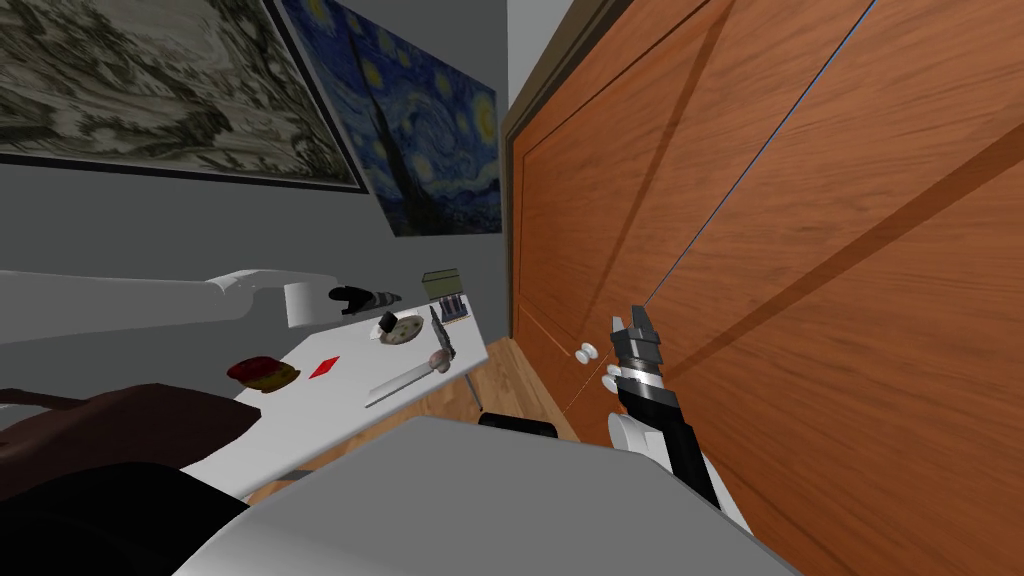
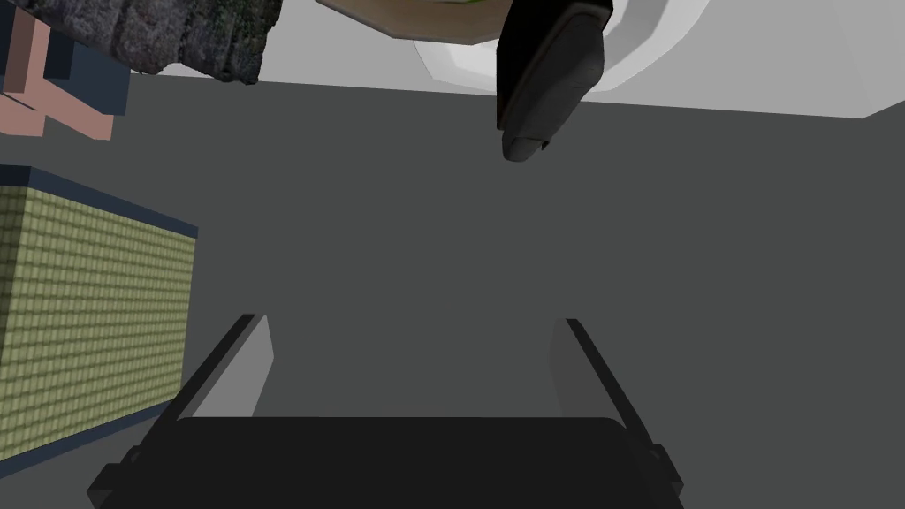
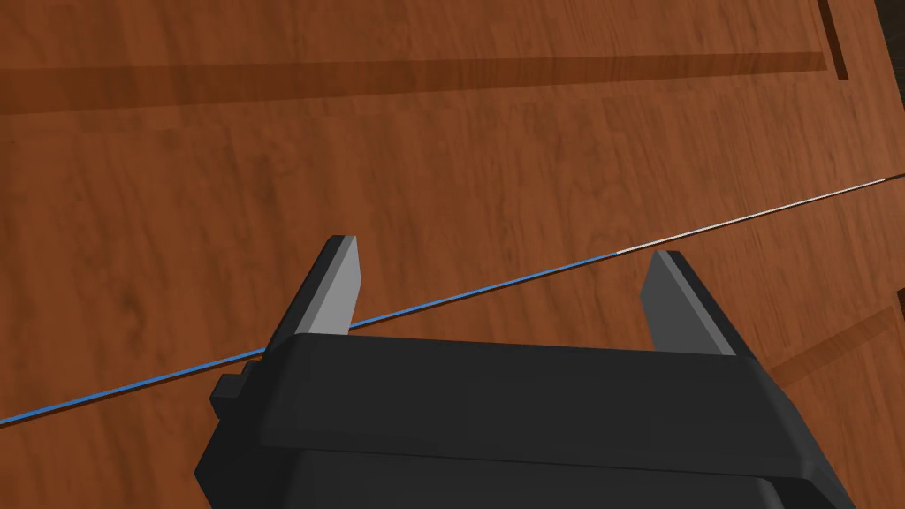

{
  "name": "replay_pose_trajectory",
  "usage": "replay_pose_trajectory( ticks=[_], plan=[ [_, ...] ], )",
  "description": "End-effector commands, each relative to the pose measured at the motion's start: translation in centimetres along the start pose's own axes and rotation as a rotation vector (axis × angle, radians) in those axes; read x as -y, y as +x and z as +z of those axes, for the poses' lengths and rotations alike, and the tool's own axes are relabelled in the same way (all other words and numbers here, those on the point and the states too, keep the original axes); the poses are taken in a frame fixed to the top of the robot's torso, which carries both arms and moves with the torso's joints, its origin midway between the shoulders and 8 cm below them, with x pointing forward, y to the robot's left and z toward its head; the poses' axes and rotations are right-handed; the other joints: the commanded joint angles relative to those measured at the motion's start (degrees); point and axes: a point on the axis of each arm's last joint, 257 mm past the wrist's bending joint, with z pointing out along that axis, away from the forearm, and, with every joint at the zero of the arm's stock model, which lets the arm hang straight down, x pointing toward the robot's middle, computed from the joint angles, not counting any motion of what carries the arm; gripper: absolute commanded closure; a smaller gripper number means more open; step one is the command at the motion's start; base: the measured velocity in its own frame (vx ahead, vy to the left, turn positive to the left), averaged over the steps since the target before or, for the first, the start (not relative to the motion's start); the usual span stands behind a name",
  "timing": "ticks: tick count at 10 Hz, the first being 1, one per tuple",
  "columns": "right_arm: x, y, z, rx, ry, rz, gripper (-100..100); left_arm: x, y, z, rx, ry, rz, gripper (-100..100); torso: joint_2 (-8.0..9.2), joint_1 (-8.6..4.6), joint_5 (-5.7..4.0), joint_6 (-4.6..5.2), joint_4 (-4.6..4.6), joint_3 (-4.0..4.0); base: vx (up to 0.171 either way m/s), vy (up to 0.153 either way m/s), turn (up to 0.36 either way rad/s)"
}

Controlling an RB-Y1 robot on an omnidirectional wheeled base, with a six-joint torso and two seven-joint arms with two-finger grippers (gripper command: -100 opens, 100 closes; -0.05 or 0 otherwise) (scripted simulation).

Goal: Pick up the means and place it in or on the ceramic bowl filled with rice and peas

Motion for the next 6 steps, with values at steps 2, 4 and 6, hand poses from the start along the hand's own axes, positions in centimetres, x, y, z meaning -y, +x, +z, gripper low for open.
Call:
replay_pose_trajectory(
  ticks=[2, 4, 6],
  plan=[
    [0.00, 0.00, 0.00, 0.000, 0.000, 0.000, 0, 0.00, 0.00, 0.00, 0.000, 0.000, 0.000, 0, 0.00, -0.03, -0.01, 0.00, 0.00, 0.00, 0.000, 0.000, 0.000],
    [0.00, 0.00, 0.00, 0.000, 0.000, 0.000, 0, 0.00, 0.00, 0.00, 0.000, 0.000, 0.000, 0, 0.01, -0.05, -0.02, 0.00, 0.00, 0.00, 0.000, 0.000, 0.000],
    [0.00, 0.00, 0.00, 0.000, 0.000, 0.000, 0, 0.00, 0.00, 0.00, 0.000, 0.000, 0.000, 0, 0.01, -0.05, -0.02, 0.00, 0.00, 0.00, 0.000, 0.000, 0.000]
  ],
)
